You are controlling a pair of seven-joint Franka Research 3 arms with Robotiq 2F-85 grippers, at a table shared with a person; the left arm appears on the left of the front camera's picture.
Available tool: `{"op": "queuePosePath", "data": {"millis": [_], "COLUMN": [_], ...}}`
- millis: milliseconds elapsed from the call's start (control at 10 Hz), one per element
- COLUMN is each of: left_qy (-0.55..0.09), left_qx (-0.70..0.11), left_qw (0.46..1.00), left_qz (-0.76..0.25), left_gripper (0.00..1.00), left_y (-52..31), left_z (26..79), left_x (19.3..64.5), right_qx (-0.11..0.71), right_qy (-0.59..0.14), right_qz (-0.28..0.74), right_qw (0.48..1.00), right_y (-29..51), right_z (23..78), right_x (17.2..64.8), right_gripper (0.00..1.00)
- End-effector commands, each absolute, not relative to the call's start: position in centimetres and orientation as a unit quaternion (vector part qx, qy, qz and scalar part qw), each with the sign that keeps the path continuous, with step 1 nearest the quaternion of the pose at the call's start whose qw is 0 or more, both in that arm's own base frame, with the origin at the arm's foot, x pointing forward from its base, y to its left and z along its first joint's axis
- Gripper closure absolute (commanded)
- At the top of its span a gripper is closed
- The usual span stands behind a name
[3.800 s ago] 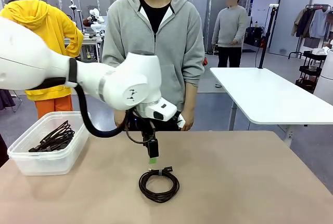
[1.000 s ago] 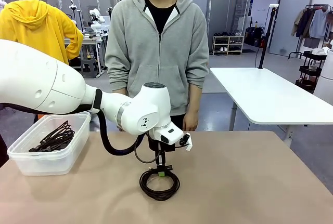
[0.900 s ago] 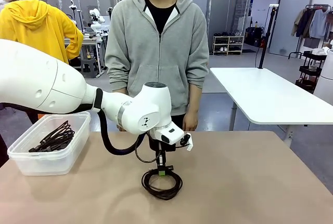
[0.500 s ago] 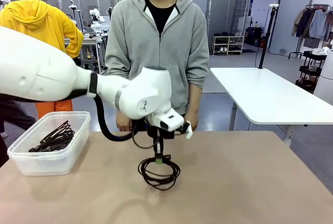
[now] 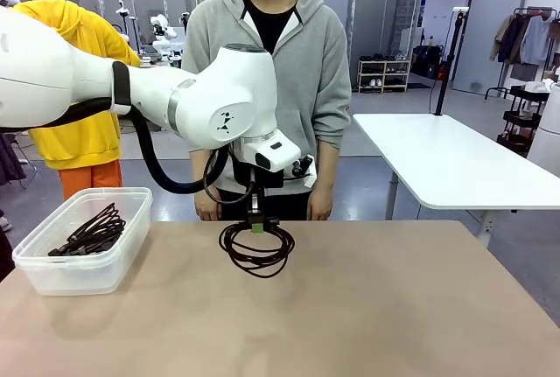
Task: Organize and store the cables.
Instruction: Place the USB Extension Cable into the Organizing box.
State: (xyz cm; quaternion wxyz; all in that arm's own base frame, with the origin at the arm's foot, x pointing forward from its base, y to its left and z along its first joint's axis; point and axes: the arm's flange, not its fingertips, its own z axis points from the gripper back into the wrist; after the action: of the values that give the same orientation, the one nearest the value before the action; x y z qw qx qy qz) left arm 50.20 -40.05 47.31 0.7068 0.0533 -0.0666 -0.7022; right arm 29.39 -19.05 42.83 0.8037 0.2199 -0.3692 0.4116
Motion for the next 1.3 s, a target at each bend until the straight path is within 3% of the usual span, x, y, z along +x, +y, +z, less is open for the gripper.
{"op": "queuePosePath", "data": {"millis": [0,400,500,1100,1200], "left_qy": [-0.068,-0.068,-0.067,-0.115,-0.145], "left_qx": [0.054,0.054,0.053,0.110,0.091], "left_qw": [0.704,0.704,0.705,0.603,0.614], "left_qz": [-0.705,-0.705,-0.704,-0.781,-0.771], "left_gripper": [1.00,1.00,0.86,0.86,0.86], "left_y": [-40.2,-40.2,-40.3,-18.4,-14.4], "left_z": [47.5,47.5,47.2,53.7,54.1], "left_x": [50.1,50.1,50.1,51.1,51.6], "right_qx": [0.222,0.222,0.222,0.222,0.222], "right_qy": [-0.372,-0.372,-0.372,-0.372,-0.372], "right_qz": [0.413,0.413,0.413,0.413,0.413], "right_qw": [0.801,0.801,0.801,0.801,0.801], "right_y": [-19.1,-19.1,-19.1,-19.1,-19.1], "right_z": [43.0,43.0,43.0,43.0,43.0], "right_x": [29.3,29.3,29.3,29.3,29.3], "right_gripper": [0.00,0.00,0.00,0.00,0.00]}}
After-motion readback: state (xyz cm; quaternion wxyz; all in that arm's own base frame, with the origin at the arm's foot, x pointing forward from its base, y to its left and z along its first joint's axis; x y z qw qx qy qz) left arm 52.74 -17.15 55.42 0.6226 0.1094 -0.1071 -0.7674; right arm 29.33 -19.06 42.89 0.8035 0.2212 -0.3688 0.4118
